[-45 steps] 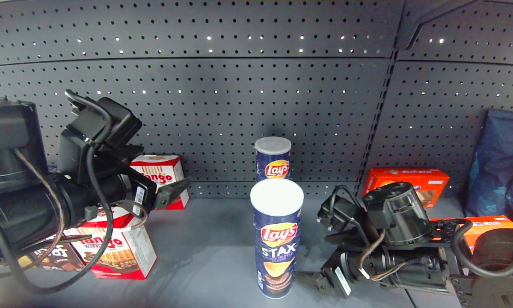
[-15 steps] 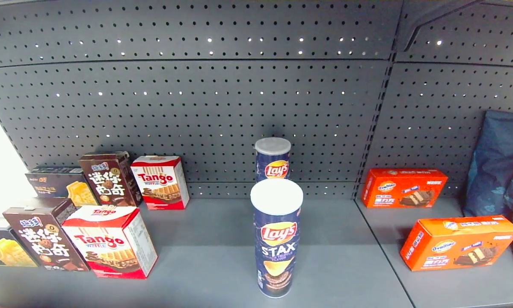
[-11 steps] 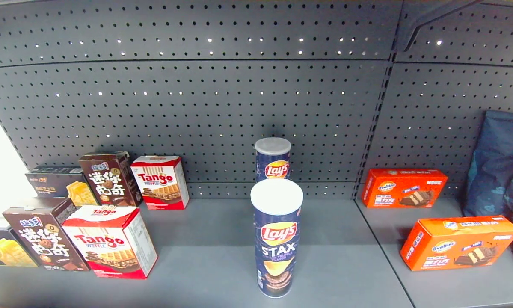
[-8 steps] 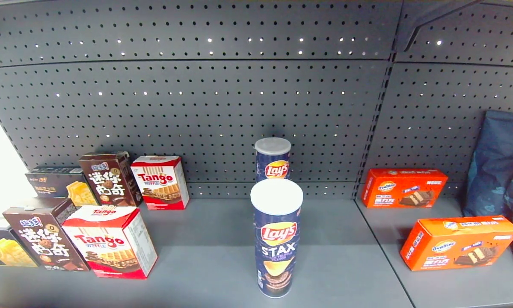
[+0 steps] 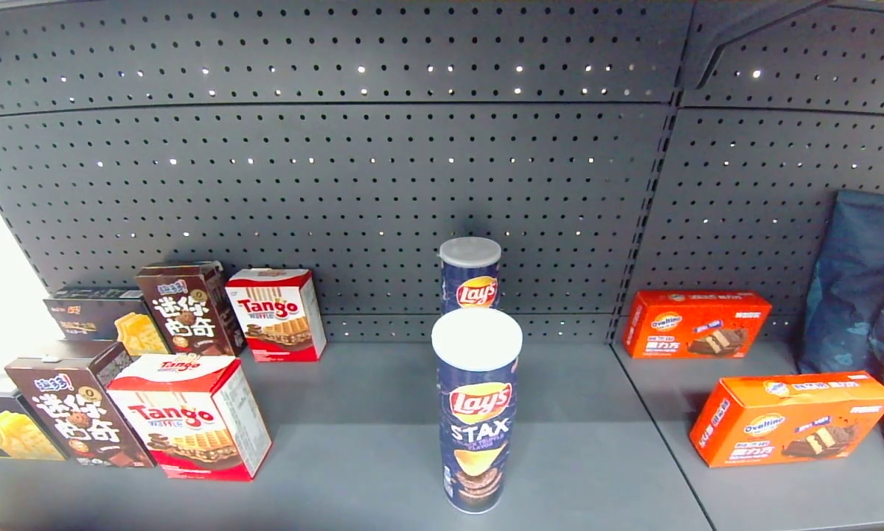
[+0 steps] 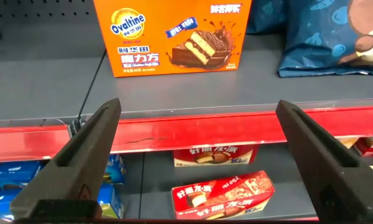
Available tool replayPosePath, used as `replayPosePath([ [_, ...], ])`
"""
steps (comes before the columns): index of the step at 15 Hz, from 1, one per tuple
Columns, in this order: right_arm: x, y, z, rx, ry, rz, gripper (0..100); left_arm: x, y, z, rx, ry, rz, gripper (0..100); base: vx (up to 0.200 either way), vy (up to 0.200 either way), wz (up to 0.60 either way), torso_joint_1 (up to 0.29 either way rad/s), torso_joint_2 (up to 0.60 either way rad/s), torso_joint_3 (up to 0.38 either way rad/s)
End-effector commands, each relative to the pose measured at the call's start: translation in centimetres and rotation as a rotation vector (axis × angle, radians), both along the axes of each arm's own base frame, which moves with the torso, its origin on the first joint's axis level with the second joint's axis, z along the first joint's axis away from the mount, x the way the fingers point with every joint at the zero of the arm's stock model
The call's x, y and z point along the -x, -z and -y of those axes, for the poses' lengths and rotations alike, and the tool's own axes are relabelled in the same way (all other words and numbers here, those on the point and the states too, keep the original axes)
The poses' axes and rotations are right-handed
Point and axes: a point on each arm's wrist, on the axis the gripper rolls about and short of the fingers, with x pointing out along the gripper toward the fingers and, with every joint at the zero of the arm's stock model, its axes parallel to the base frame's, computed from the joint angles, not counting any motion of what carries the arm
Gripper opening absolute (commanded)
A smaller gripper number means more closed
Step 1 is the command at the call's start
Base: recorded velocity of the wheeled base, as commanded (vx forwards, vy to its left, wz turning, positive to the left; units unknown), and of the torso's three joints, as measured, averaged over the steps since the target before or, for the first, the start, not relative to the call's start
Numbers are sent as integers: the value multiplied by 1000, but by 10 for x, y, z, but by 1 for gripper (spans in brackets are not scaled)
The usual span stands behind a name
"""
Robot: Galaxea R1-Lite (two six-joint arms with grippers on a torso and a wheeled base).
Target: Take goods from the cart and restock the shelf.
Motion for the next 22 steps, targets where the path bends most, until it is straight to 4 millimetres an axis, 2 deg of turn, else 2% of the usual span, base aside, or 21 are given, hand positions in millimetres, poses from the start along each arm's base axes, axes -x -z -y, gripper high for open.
replayPosePath([
  [1,0,0,0,0,0,-6,100,0,0,1,5,-28,-7,100,0,0,0,0,0,0],
  [3,0,0,0,0,-2,-6,100,-1,0,4,0,-195,6,100,0,0,0,0,0,0],
  [5,0,0,0,0,0,-6,100,2,2,6,-12,-258,95,100,0,0,0,0,0,0],
  [7,0,0,0,0,-2,-6,100,4,4,5,-9,-229,166,100,0,0,0,0,0,0],
  [14,0,0,0,0,0,-6,100,3,5,5,24,-233,158,100,0,0,0,0,0,0],
  [15,0,0,0,0,0,-6,100,3,6,5,75,-204,148,100,0,0,0,0,0,0],
  [16,0,0,0,0,0,-6,100,4,9,8,78,-92,103,100,0,0,0,0,0,0],
  [19,0,0,0,0,0,-6,100,4,9,9,53,-48,108,100,0,0,0,0,0,0],
  [22,0,0,0,0,0,-6,100,3,10,7,13,-118,112,100,0,0,0,0,0,0],
])
